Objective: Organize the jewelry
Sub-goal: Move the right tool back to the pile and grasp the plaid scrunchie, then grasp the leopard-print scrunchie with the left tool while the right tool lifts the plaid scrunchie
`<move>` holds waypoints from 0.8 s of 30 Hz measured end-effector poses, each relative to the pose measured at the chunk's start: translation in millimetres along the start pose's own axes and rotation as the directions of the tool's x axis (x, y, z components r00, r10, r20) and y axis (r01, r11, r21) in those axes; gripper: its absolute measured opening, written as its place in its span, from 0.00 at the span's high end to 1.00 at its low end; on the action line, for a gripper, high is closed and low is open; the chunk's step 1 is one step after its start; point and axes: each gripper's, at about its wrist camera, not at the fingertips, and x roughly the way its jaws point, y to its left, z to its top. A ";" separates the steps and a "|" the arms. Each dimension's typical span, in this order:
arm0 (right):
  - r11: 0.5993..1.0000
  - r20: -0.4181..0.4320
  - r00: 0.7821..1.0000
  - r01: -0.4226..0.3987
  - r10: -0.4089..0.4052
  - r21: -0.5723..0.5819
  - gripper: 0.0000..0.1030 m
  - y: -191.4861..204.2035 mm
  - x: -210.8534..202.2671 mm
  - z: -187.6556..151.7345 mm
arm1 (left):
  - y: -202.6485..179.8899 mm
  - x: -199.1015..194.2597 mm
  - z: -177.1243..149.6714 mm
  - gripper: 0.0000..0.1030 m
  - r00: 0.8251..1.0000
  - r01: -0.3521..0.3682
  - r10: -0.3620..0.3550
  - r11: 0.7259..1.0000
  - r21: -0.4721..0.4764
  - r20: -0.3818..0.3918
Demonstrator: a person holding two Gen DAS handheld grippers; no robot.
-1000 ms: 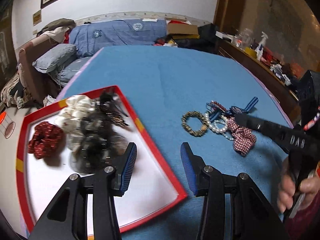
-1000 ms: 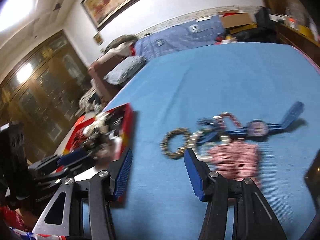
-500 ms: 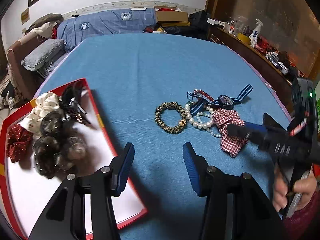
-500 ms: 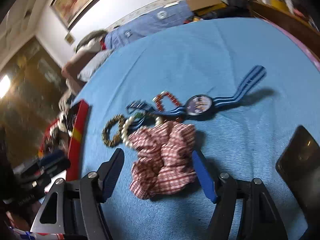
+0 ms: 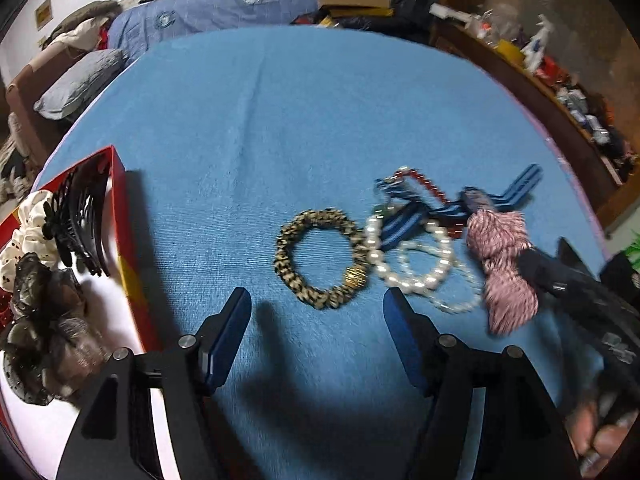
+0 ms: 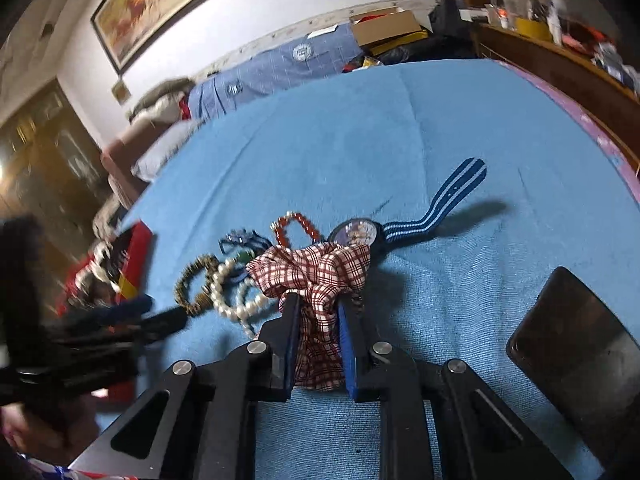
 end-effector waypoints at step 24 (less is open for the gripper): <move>0.999 0.001 1.000 0.021 -0.021 -0.028 0.33 15.5 -1.9 1.6 | -10.7 -14.5 6.8 0.84 0.961 -0.057 0.054 0.998 0.001 0.270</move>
